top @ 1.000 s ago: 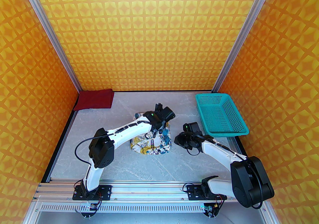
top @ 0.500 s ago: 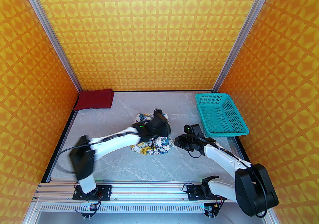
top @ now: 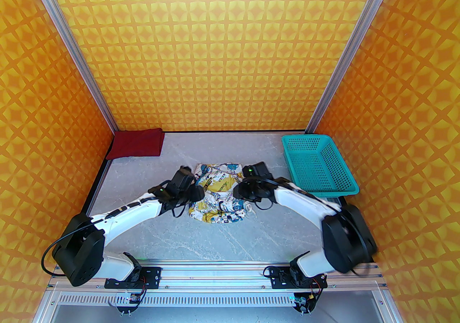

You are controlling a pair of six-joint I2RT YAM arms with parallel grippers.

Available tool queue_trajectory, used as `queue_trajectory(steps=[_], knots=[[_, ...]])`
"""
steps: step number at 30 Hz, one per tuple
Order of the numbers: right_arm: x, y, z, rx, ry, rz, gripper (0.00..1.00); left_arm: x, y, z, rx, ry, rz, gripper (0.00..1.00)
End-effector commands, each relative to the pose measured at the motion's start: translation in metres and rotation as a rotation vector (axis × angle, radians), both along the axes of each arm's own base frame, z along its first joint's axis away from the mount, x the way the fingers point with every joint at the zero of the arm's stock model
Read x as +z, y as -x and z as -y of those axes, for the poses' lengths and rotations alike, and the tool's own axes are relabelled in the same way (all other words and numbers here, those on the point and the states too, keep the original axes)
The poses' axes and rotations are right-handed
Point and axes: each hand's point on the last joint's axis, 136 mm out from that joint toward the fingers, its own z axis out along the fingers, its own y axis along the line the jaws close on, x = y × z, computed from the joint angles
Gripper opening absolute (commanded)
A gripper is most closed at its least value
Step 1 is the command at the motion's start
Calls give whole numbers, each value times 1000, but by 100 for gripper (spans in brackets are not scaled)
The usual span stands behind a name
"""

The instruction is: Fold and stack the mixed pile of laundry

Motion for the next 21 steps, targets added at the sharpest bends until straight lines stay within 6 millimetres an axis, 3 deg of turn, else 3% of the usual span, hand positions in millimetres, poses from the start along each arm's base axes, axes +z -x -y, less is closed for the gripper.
queue_trajectory(steps=[1,4,7,10,13,17,21], knots=[[-22,0,23,-16,146,-19,37,-13,1,3,-25,27,-22,44],[-31,10,39,-18,219,-44,38,-36,13,-5,-27,-12,-80,43],[-24,16,50,-11,262,-27,41,-54,26,-14,-30,-44,-123,42],[-1,16,46,38,246,32,44,-60,35,-21,-45,-78,-146,42],[31,14,33,124,259,149,45,-53,38,-23,-66,-90,-139,41],[56,21,-2,286,328,280,50,-25,32,-29,-67,-75,-77,45],[65,45,-70,624,367,509,59,-8,26,-52,-27,-15,-37,50]])
